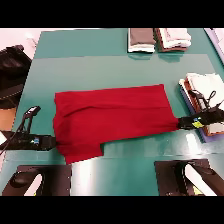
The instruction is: Fold the shirts.
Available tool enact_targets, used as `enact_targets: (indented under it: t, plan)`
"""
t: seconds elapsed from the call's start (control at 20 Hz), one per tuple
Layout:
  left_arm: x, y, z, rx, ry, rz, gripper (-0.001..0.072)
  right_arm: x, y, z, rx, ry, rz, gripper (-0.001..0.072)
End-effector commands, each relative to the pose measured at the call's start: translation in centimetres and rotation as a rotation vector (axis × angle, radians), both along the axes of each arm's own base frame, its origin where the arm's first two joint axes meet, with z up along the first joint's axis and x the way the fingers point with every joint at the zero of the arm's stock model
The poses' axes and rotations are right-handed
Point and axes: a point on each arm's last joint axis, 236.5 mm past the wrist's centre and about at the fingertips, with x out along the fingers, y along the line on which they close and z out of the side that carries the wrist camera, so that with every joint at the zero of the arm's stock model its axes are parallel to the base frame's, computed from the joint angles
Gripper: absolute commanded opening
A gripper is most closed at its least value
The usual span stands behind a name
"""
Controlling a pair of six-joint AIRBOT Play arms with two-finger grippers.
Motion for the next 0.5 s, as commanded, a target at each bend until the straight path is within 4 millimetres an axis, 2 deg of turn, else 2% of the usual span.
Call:
enact_targets:
  t: [0.0, 0.1, 0.2, 0.35, 0.45]
  plan:
    - [0.1, 0.3, 2.1, 0.015, -0.044, -0.016, 0.0022, 1.0, -0.9, 2.7, -0.052, -0.105, -0.009, 0.0014]
    - [3.2, 0.2, 2.6, 0.020, -0.090, -0.024, 0.0022, 3.1, -1.6, 4.0, -0.060, -0.135, -0.027, 0.0014]
    - [7.3, 0.3, 2.7, 0.033, -0.144, -0.028, 0.0022, 5.5, -2.0, 4.7, -0.051, -0.140, -0.030, 0.0015]
    - [14.5, 1.3, 2.6, 0.084, -0.211, 0.006, 0.0023, 9.7, -1.2, 4.6, -0.024, -0.147, 0.009, 0.0015]
    - [18.1, 1.9, 2.0, 0.120, -0.207, 0.009, 0.0024, 12.7, -0.2, 4.2, -0.009, -0.144, 0.023, 0.0015]
